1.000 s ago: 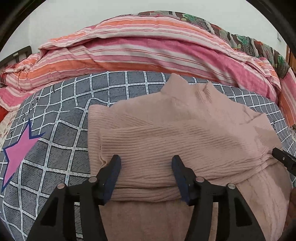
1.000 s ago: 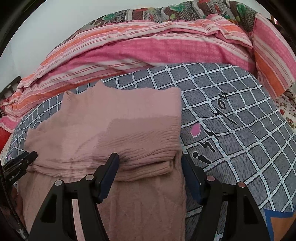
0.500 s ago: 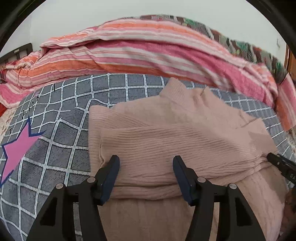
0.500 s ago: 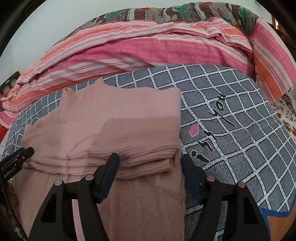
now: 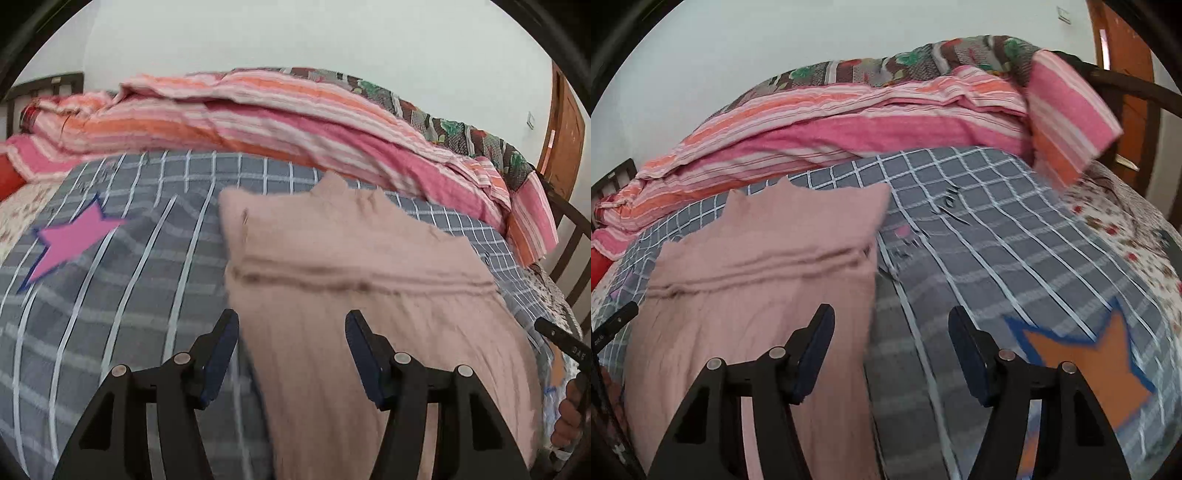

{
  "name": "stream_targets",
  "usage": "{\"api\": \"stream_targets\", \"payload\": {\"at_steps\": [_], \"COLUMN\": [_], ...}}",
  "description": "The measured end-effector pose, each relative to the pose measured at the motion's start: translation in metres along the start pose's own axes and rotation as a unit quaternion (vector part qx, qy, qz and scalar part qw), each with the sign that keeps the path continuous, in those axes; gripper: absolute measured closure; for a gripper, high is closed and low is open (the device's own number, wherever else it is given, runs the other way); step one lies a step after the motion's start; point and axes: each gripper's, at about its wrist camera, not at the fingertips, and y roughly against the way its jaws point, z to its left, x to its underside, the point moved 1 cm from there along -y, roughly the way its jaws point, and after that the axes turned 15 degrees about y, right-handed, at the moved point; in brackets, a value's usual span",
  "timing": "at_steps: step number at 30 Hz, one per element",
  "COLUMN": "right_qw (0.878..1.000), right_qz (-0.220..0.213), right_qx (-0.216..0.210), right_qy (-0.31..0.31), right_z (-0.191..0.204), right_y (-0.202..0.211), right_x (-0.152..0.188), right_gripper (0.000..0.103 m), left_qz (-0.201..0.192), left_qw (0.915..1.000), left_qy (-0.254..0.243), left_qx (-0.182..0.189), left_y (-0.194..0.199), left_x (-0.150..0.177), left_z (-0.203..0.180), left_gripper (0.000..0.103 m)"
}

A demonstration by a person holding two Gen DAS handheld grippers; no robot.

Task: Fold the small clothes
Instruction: 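Open the left tool on the sweater while the right tool withdraws, then move both tools to the hem of the pink sweater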

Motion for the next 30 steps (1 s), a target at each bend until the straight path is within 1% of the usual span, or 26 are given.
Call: {"api": "stream_targets", "payload": {"at_steps": [2, 4, 6, 8, 10, 12, 13, 14, 15, 17, 18, 19, 20, 22, 23, 24, 27, 30], "right_qw": [1.0, 1.0, 0.999, 0.999, 0.998, 0.998, 0.997, 0.996, 0.995, 0.994, 0.994, 0.994, 0.994, 0.994, 0.994, 0.994, 0.994, 0.994], "right_qz": [-0.003, -0.01, -0.01, -0.004, 0.004, 0.005, 0.004, 0.0, -0.005, -0.014, -0.012, -0.007, 0.0, 0.015, 0.017, 0.016, 0.015, 0.019], "right_qx": [0.007, 0.001, -0.014, -0.037, -0.053, -0.062, -0.067, -0.076, -0.083, -0.091, -0.094, -0.096, -0.097, -0.095, -0.095, -0.095, -0.098, -0.1], "right_qy": [0.01, 0.026, 0.03, 0.027, 0.027, 0.034, 0.041, 0.045, 0.048, 0.053, 0.054, 0.054, 0.053, 0.052, 0.052, 0.052, 0.051, 0.048], "right_z": [0.0, 0.002, 0.003, 0.005, 0.008, 0.014, 0.019, 0.022, 0.024, 0.027, 0.029, 0.03, 0.031, 0.032, 0.032, 0.032, 0.031, 0.031], "right_y": [0.02, 0.038, 0.047, 0.054, 0.056, 0.059, 0.06, 0.062, 0.064, 0.065, 0.063, 0.061, 0.059, 0.053, 0.052, 0.052, 0.05, 0.047], "right_x": [0.016, 0.034, 0.05, 0.068, 0.084, 0.096, 0.101, 0.103, 0.104, 0.106, 0.107, 0.107, 0.107, 0.109, 0.108, 0.109, 0.109, 0.109], "right_gripper": [0.039, 0.041, 0.046, 0.055, 0.06, 0.06, 0.061, 0.063, 0.064, 0.066, 0.067, 0.072, 0.076, 0.081, 0.081, 0.081, 0.081, 0.081], "left_qz": [0.012, 0.019, 0.024, 0.03, 0.043, 0.038, 0.035, 0.038, 0.049, 0.068, 0.074, 0.077, 0.079, 0.09, 0.097, 0.105, 0.113, 0.117], "left_qw": [0.9998, 0.9993, 0.9989, 0.9983, 0.9968, 0.9963, 0.9966, 0.9968, 0.9966, 0.9948, 0.9941, 0.9937, 0.9934, 0.9917, 0.9906, 0.989, 0.9853, 0.9842], "left_qy": [0.014, 0.026, 0.025, 0.029, 0.036, 0.031, 0.024, 0.017, 0.014, 0.029, 0.036, 0.039, 0.042, 0.053, 0.061, 0.072, 0.091, 0.095], "left_qx": [0.009, 0.02, 0.031, 0.04, 0.058, 0.07, 0.07, 0.068, 0.065, 0.07, 0.071, 0.071, 0.072, 0.074, 0.074, 0.076, 0.091, 0.094], "left_y": [0.016, 0.033, 0.049, 0.062, 0.073, 0.084, 0.088, 0.089, 0.087, 0.083, 0.08, 0.078, 0.078, 0.075, 0.073, 0.07, 0.07, 0.069], "left_x": [0.01, 0.023, 0.039, 0.057, 0.072, 0.081, 0.084, 0.089, 0.094, 0.098, 0.098, 0.097, 0.098, 0.099, 0.1, 0.099, 0.1, 0.102], "left_z": [0.009, 0.019, 0.027, 0.036, 0.042, 0.041, 0.04, 0.038, 0.037, 0.04, 0.042, 0.043, 0.044, 0.047, 0.049, 0.052, 0.058, 0.058], "left_gripper": [0.045, 0.045, 0.045, 0.045, 0.048, 0.047, 0.047, 0.047, 0.047, 0.049, 0.053, 0.055, 0.056, 0.056, 0.056, 0.059, 0.062, 0.063]}}
